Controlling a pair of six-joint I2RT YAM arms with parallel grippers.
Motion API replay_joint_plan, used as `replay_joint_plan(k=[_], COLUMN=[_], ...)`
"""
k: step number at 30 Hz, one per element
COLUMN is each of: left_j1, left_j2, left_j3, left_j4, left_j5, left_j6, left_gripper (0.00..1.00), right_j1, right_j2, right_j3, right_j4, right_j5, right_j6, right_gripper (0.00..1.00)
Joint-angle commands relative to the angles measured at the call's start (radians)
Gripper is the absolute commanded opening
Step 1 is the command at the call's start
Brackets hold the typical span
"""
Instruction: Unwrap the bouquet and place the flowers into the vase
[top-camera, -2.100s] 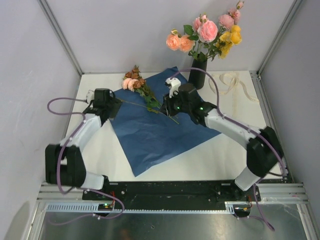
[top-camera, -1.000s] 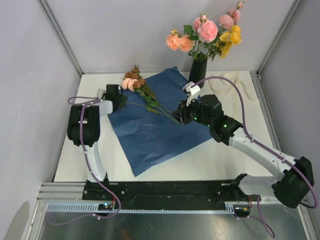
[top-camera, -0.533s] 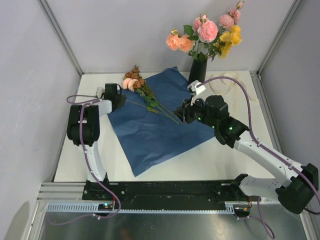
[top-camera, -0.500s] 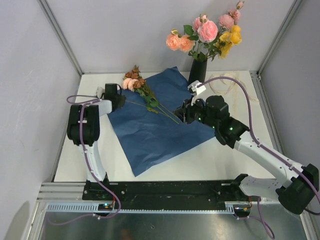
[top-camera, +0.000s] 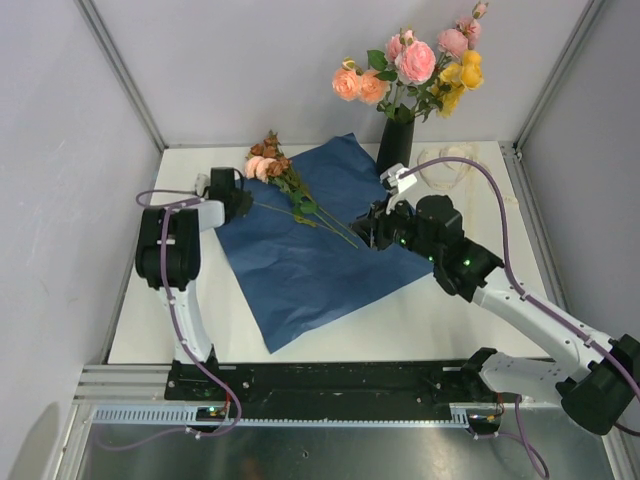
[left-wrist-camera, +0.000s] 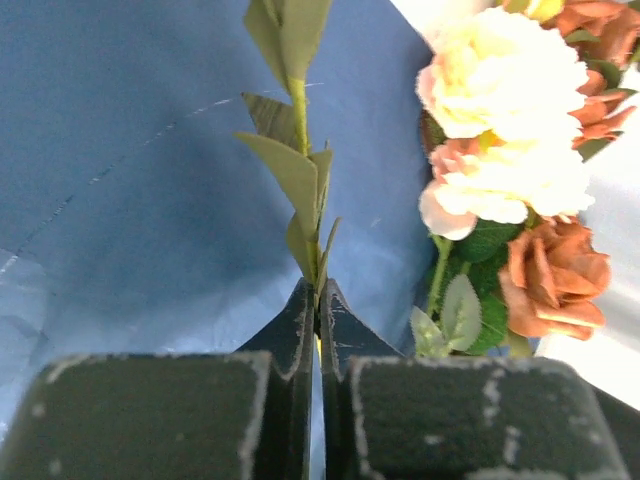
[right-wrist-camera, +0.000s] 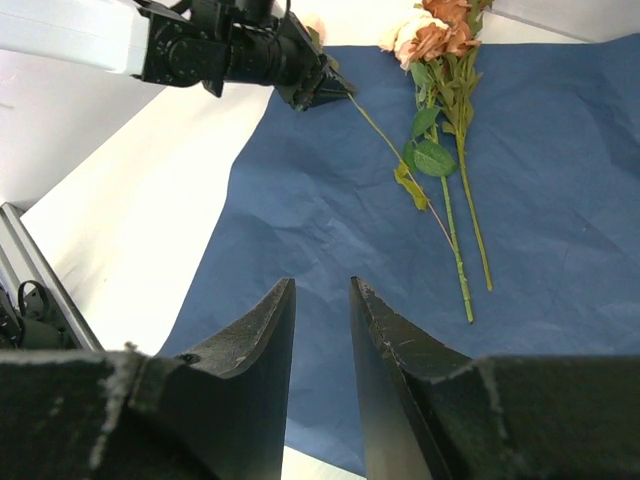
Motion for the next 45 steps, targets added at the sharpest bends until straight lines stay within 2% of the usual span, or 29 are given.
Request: replay_joint_plan(k=[1, 7, 15, 22, 29, 32, 37, 45], left_j1=[0.009, 0.004, -0.037, -0.089, -0.22, -0.295, -0.386, -0.433], left_j2=[-0.149, -0.324, -0.55, -0.753, -0.943, -0.979, -0.987, -0.975], left_j3=[0.009, 0.012, 0.008, -0.086, -0.202, -0.218, -0.215, -0.197], left_j4=[0.046, 0.026, -0.14, -0.178, -0.214, -0.252, -0.29, -0.317], left_j5=[-0.001, 0.065, 0.166, 0.3, 0.527, 0.565, 0.619, 0.641], left_j6=[0.101, 0.304, 0.572, 0.65, 0.749, 0.791, 0.817, 0.845], left_gripper=[0.0, 0.0, 0.0, 0.0, 0.0, 0.0, 0.0, 0.0], right_j1=[0.006, 0.0, -0.032, -0.061, -0.075, -0.07, -0.057, -0.045], right_j2=[-0.027, -0.026, 0.008, 0.071, 0.132, 0.169, 0.219, 0.271], right_j3=[-0.006, -0.006, -0.006, -0.006, -0.005, -0.004, -0.004, -0.002], right_j4=[0.037, 0.079, 0.222, 0.372, 0.544, 0.614, 0.689, 0.721], right_j5=[0.026, 0.02, -0.009, -0.064, -0.169, -0.215, -0.254, -0.291], right_j6=[0.001, 0.017, 0.153, 0.258, 0.38, 0.429, 0.483, 0.516], right_gripper=[0.33, 0.34, 0.36, 0.39, 0.44, 0.49, 0.5, 0.48])
